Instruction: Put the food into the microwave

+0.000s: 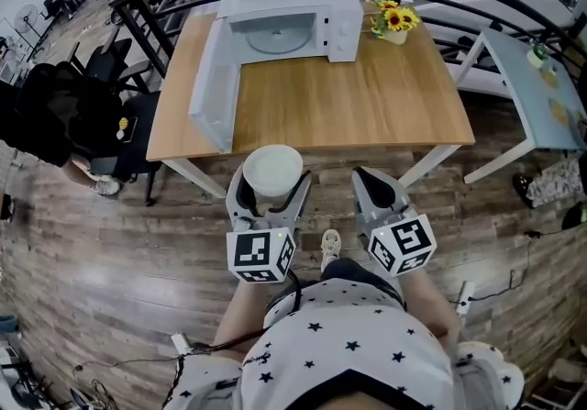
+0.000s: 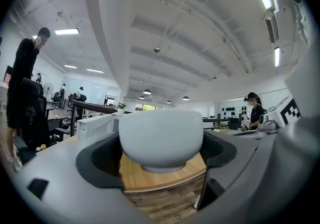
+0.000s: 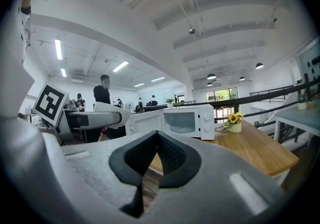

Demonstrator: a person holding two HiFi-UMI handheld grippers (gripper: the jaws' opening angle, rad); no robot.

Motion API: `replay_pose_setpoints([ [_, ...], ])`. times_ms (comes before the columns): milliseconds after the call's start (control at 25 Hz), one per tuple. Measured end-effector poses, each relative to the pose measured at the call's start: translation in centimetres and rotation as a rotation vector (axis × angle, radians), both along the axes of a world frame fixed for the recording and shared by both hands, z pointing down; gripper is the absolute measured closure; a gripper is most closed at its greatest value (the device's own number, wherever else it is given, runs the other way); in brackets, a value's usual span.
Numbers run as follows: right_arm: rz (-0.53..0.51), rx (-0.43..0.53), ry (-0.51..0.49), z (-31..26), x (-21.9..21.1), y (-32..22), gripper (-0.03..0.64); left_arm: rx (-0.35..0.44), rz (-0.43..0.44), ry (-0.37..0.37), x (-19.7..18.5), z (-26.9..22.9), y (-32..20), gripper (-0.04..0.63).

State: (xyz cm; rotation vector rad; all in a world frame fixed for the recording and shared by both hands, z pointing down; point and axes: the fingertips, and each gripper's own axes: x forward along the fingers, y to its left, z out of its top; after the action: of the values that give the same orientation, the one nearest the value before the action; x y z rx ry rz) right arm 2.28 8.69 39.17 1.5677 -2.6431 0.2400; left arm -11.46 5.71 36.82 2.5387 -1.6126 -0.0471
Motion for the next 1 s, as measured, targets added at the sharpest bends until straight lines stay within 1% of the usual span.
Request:
replay_pose_setpoints([
  [520, -0.051, 0.014, 0.013, -1.4, 4.6, -11.1, 0.611, -0.007, -0.049, -0.003, 4.2, -0.7, -10.9, 0.112],
  [640, -0.044, 0.010, 0.007, -1.3, 5.8, -13.3, 0.611, -0.008, -0.059, -0.007, 4.9, -0.5, -13.0, 0.112],
  [1000, -0.059, 0.011, -0.004, -0.9, 7.8, -18.1, 0.611, -0.002, -0.080, -0.019, 7.0, -0.5, -17.9, 0.112],
])
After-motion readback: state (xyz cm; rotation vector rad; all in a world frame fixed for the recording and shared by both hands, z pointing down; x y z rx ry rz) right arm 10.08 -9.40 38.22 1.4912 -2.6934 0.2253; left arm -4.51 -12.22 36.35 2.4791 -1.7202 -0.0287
